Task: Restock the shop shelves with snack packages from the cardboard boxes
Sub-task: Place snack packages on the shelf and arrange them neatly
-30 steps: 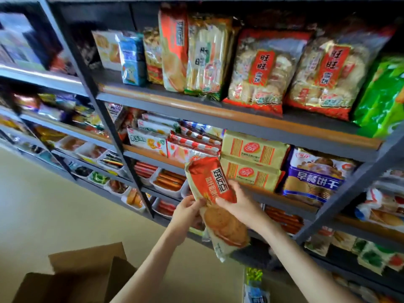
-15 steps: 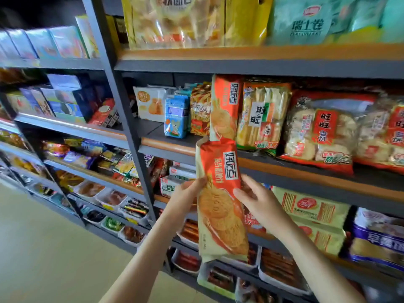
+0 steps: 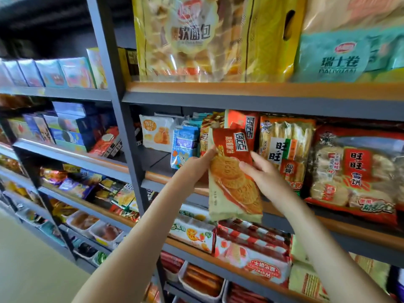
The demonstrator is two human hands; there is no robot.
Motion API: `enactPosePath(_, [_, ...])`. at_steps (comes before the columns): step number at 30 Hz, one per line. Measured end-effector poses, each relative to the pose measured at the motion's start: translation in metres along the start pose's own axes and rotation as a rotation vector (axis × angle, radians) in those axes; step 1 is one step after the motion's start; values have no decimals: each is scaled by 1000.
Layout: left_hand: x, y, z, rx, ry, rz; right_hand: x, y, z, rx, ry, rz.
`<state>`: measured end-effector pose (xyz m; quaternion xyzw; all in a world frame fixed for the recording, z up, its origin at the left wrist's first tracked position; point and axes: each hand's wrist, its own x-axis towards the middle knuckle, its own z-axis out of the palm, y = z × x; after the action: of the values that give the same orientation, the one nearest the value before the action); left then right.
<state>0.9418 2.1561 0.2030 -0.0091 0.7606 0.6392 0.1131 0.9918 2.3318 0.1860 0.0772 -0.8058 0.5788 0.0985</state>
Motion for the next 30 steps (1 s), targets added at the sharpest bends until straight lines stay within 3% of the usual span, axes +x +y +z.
enactPosePath(4, [19, 12, -10, 6, -253, 44, 23, -11, 3, -24, 74, 27])
enactPosePath(7, [36, 10, -19, -44, -322, 133, 31, -16, 8, -59, 101, 9])
enactPosePath(15, [76, 10, -10, -46, -329, 427, 52, -7, 12, -350, 231, -48])
enactPosePath(19, [96, 5, 5, -3, -320, 492, 52, 5, 11, -333, 290, -34])
enactPosePath(24, [101, -6, 12, 168, -186, 640, 49, 19, 20, -304, 310, -17])
enactPosePath(30, [106, -35, 7, 82, -358, 434, 39, 35, 32, -392, 299, 51])
